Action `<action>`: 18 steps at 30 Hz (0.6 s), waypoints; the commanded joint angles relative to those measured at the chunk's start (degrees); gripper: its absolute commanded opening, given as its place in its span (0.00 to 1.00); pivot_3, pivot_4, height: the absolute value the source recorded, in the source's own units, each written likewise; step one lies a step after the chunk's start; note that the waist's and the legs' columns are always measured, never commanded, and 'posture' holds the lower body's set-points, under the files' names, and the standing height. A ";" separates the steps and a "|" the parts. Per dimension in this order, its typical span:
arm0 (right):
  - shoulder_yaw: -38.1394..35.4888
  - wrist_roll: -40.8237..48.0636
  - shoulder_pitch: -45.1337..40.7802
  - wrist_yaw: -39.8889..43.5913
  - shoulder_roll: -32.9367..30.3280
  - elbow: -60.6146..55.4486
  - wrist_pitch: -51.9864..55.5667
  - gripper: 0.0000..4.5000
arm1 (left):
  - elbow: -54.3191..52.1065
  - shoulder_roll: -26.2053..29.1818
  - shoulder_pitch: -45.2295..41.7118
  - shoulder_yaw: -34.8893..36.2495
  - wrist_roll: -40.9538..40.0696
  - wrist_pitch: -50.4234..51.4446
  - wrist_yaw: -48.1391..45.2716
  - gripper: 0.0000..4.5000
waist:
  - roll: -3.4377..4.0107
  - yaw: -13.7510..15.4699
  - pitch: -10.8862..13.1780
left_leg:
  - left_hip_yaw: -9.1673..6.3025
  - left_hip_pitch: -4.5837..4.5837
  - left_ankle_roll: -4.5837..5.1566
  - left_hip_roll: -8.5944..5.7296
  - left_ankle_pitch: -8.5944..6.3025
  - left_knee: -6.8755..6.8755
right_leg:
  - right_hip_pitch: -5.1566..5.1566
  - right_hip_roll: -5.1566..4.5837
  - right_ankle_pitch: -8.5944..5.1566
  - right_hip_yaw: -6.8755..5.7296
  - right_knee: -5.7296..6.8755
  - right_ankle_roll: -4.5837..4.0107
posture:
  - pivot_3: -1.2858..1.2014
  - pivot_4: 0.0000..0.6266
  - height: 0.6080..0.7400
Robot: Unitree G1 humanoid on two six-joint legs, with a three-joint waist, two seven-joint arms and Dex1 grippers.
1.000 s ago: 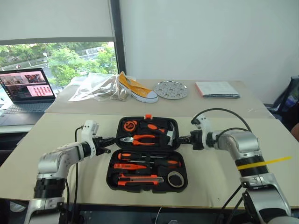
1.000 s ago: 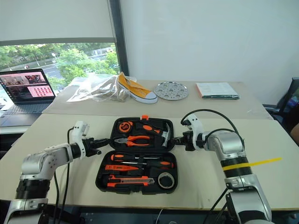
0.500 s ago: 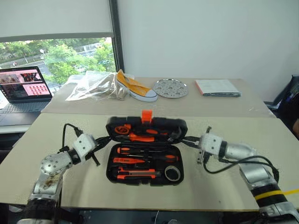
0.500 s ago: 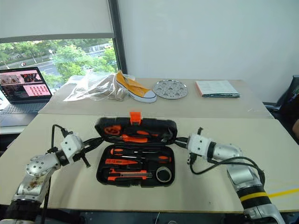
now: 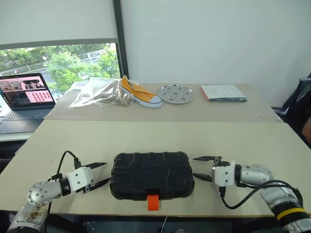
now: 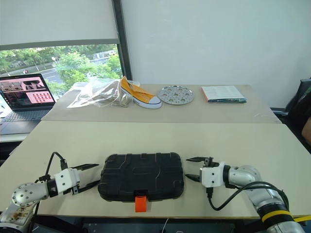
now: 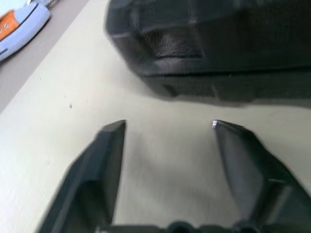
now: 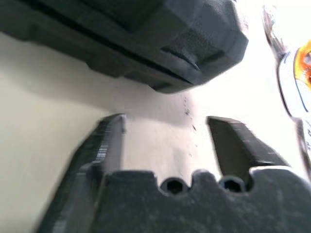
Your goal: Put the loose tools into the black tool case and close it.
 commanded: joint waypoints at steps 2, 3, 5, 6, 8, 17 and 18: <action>-4.71 13.25 6.80 5.62 -4.25 -9.36 10.05 0.78 | -1.45 -0.08 -3.24 1.96 -6.14 9.55 -1.34 0.51 | -0.01 0.42 0.01 | -0.01 -0.02 0.02 0.00 -0.01 -0.01 | -0.01 0.01 0.00 0.00 0.00 0.00 | 0.52 0.24 1.00; -5.37 15.04 9.50 6.46 -5.49 -12.18 12.67 0.70 | -1.57 -0.31 -5.00 1.59 -6.56 11.44 -1.51 0.42 | -0.01 0.56 0.01 | -0.02 -0.04 0.02 0.00 -0.01 0.00 | -0.01 0.01 0.00 -0.01 0.00 -0.01 | 0.52 0.24 1.00; -6.34 18.71 15.78 8.26 -8.04 -19.33 19.09 0.55 | -1.23 -1.17 -8.98 0.79 -7.15 15.31 -1.35 0.28 | -0.01 0.77 0.01 | -0.06 -0.06 0.02 -0.01 -0.01 0.01 | -0.01 0.01 0.01 -0.02 0.00 -0.01 | 0.52 0.24 1.00; -6.72 19.86 18.38 8.63 -8.87 -22.47 21.53 0.48 | -1.05 -1.50 -10.56 0.35 -7.17 16.60 -1.47 0.21 | -0.01 1.15 0.01 | -0.07 -0.09 0.03 -0.01 -0.01 0.03 | -0.01 0.02 0.01 -0.02 0.00 -0.01 | 0.52 0.24 1.00; -5.61 20.69 23.38 8.13 -9.50 -30.02 27.75 0.32 | 0.98 -3.07 -15.77 -2.09 -5.52 18.25 -2.24 0.04 | -0.06 1.26 -0.02 | -0.16 -0.10 0.02 -0.01 -0.01 0.04 | 0.00 0.05 0.01 -0.06 -0.01 0.00 | 0.52 0.24 1.00; 2.38 13.77 21.93 4.03 -3.48 -39.91 45.36 0.01 | 11.15 -5.58 -26.67 -11.45 1.00 19.69 -10.39 0.00 | -0.38 -0.23 -0.03 | -0.16 -0.23 0.02 -0.09 -0.01 0.12 | 0.12 0.17 -0.20 0.19 0.03 0.41 | 0.52 0.24 1.00; 3.30 12.44 20.41 3.56 -2.57 -39.63 46.35 0.01 | 11.69 -5.55 -26.98 -11.78 1.23 19.60 -11.10 0.00 | -0.45 -0.31 -0.03 | -0.14 -0.22 0.01 -0.07 -0.01 0.14 | 0.12 0.21 -0.20 0.23 0.04 0.41 | 0.52 0.24 1.00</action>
